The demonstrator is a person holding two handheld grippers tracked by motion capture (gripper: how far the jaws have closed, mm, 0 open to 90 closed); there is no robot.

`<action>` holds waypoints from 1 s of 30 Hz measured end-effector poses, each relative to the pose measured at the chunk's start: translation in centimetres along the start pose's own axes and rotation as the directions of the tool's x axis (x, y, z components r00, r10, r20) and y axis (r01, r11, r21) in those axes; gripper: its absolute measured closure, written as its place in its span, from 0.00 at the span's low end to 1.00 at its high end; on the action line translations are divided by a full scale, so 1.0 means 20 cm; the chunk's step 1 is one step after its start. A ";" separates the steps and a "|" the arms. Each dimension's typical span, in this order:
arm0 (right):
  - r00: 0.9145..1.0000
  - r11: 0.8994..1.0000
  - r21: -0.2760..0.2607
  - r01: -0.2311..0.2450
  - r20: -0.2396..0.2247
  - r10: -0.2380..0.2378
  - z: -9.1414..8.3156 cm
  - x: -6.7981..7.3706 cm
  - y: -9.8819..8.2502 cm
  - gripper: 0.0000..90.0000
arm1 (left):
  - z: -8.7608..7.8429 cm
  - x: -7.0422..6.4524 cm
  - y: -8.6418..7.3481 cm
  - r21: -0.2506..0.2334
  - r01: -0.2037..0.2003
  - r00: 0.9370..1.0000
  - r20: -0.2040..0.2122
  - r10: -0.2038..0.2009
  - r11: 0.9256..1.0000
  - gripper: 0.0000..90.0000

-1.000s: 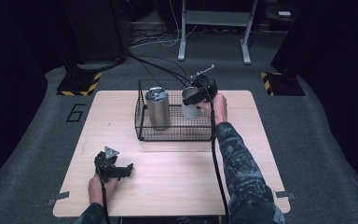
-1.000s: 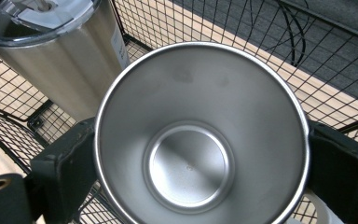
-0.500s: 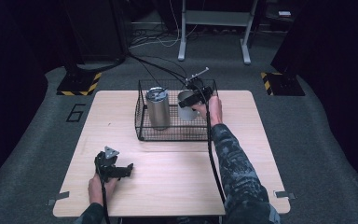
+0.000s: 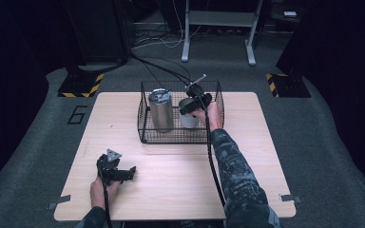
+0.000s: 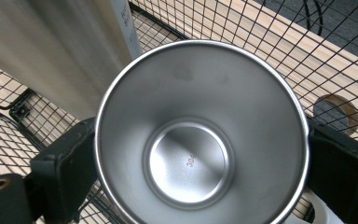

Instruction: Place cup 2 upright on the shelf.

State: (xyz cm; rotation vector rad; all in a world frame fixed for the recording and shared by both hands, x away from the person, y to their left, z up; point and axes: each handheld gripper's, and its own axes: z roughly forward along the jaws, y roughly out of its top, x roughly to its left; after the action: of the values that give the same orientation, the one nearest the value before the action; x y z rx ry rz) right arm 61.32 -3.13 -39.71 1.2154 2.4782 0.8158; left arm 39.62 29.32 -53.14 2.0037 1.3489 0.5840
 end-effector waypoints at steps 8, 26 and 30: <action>0.999 0.999 0.035 0.016 0.035 -0.017 0.05 0.01 -0.02 0.07 | 0.00 0.00 0.00 0.002 0.000 1.000 0.002 0.000 1.000 0.01; 0.999 0.997 0.060 -0.051 0.017 0.050 0.08 -0.03 -0.07 0.00 | 0.00 0.00 0.00 0.003 0.000 1.000 0.003 0.000 1.000 0.01; 0.999 0.998 0.046 -0.032 0.024 0.031 0.05 -0.02 -0.06 0.00 | 0.00 0.00 0.00 0.002 -0.011 1.000 0.002 0.011 1.000 0.01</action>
State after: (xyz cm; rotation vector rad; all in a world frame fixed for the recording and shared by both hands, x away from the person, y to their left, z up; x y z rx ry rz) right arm 61.25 -3.69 -41.20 1.2760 2.4781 0.7514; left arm 39.67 29.32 -53.11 2.0140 1.3392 0.5858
